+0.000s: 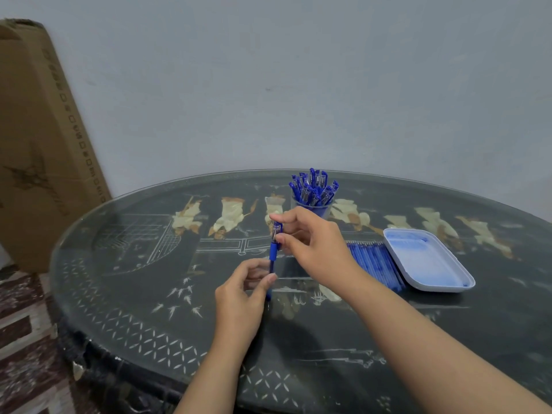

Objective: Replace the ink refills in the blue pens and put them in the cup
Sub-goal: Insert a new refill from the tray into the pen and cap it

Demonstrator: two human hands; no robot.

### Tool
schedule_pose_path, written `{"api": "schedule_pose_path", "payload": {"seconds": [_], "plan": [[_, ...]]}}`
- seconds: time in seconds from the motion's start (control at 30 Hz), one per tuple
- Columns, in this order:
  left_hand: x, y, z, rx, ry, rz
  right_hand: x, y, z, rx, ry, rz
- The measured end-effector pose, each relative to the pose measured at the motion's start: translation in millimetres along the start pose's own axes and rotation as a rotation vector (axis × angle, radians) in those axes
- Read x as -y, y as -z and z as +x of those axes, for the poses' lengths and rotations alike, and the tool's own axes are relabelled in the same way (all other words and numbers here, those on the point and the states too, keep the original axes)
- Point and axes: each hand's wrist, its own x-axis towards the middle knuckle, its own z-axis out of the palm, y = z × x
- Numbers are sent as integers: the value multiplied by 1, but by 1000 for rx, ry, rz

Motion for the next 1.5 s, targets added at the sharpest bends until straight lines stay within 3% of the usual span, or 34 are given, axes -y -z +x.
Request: {"api": "schedule_pose_path", "payload": {"seconds": [0.83,1.5], "plan": [[2,0,0,-4,-2,-101,-2,-16,-2,-91,-24,10],[-1,1,2,34,-39,-6,-8,-12,-14,-129,-14,16]]}}
